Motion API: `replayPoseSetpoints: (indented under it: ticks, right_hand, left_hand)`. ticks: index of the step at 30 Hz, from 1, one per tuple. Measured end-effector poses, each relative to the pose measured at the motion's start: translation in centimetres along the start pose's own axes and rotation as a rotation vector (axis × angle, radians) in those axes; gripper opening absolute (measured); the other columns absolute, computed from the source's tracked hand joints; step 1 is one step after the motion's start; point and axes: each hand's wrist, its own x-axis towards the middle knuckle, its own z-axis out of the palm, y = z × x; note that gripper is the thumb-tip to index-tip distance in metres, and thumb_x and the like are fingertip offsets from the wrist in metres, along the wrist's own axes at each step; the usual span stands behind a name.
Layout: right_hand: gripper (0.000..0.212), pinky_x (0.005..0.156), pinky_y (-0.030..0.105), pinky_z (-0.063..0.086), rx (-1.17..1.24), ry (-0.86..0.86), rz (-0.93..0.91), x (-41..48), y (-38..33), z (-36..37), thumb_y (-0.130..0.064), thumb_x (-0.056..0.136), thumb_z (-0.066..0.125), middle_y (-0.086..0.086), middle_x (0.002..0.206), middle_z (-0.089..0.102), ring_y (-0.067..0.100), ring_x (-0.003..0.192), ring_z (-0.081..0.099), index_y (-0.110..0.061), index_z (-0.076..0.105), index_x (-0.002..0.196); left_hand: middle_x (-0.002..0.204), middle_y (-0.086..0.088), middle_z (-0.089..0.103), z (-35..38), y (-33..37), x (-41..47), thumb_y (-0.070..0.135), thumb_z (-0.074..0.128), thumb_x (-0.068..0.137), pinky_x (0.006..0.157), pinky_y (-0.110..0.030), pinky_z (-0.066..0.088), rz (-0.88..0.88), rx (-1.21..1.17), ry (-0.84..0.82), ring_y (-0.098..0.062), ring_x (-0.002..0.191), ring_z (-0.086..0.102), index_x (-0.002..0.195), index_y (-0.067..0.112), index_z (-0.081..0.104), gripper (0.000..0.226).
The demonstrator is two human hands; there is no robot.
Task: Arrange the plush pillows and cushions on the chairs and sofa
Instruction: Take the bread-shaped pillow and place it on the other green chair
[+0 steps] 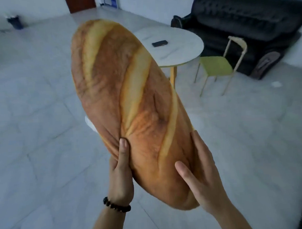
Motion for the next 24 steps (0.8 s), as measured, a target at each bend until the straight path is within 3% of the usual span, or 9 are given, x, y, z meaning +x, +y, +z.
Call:
replayPoseSetpoints:
  ticks: [3, 6, 9, 13, 17, 24]
  right_hand:
    - [0.086, 0.124, 0.046, 0.024, -0.082, 0.147, 0.056, 5.0, 3.1, -4.5, -0.091, 0.071, 0.048, -0.034, 0.162, 0.014, -0.005, 0.15, 0.015, -0.068, 0.012, 0.146]
    - [0.093, 0.122, 0.049, 0.028, -0.131, 0.281, 0.107, 10.1, 7.6, -8.2, -0.092, 0.073, 0.044, -0.027, 0.163, 0.019, 0.0, 0.151, 0.021, -0.056, 0.015, 0.153]
    - [0.089, 0.119, 0.051, 0.031, -0.138, 0.388, 0.139, 17.0, 12.5, -12.2, -0.092, 0.075, 0.04, -0.025, 0.163, 0.023, 0.002, 0.149, 0.026, -0.055, 0.017, 0.153]
    - [0.081, 0.122, 0.047, 0.028, -0.133, 0.34, 0.153, 28.9, 15.7, -18.6, -0.094, 0.075, 0.036, -0.031, 0.162, 0.018, -0.003, 0.148, 0.023, -0.066, 0.009, 0.147]
    - [0.089, 0.122, 0.045, 0.029, -0.132, 0.271, 0.131, 40.3, 16.7, -23.7, -0.093, 0.075, 0.041, -0.032, 0.162, 0.018, -0.005, 0.148, 0.022, -0.058, 0.014, 0.152]
    - [0.097, 0.123, 0.042, 0.027, -0.14, 0.144, 0.142, 58.2, 23.5, -29.6, -0.089, 0.072, 0.051, -0.034, 0.161, 0.011, -0.009, 0.148, 0.015, -0.053, 0.014, 0.154]
  left_hand:
    - [0.133, 0.012, 0.067, 7.8, -2.2, 6.0, 0.066, 0.054, 0.085, 0.111, -0.045, 0.042, -0.062, 0.025, -0.122, -0.01, 0.127, 0.06, 0.124, 0.037, 0.064, 0.05]
    - [0.129, 0.013, 0.069, 15.4, -5.6, 11.3, 0.064, 0.056, 0.083, 0.108, -0.043, 0.044, -0.1, 0.055, -0.241, -0.008, 0.124, 0.062, 0.113, 0.044, 0.071, 0.039]
    - [0.128, 0.005, 0.071, 23.2, -9.0, 16.5, 0.066, 0.059, 0.08, 0.109, -0.047, 0.045, -0.154, 0.091, -0.29, -0.014, 0.122, 0.065, 0.12, 0.032, 0.068, 0.053]
    - [0.123, -0.009, 0.073, 32.6, -11.0, 25.5, 0.08, 0.065, 0.07, 0.106, -0.056, 0.046, -0.224, 0.145, -0.262, -0.031, 0.12, 0.066, 0.127, 0.015, 0.065, 0.087]
    - [0.126, 0.002, 0.072, 40.0, -11.0, 33.8, 0.079, 0.065, 0.067, 0.107, -0.047, 0.046, -0.218, 0.078, -0.262, -0.016, 0.119, 0.067, 0.127, 0.025, 0.062, 0.08]
    - [0.127, 0.001, 0.071, 51.8, -16.3, 49.7, 0.077, 0.065, 0.07, 0.106, -0.047, 0.047, -0.236, 0.054, -0.162, -0.016, 0.119, 0.067, 0.134, 0.021, 0.06, 0.085]
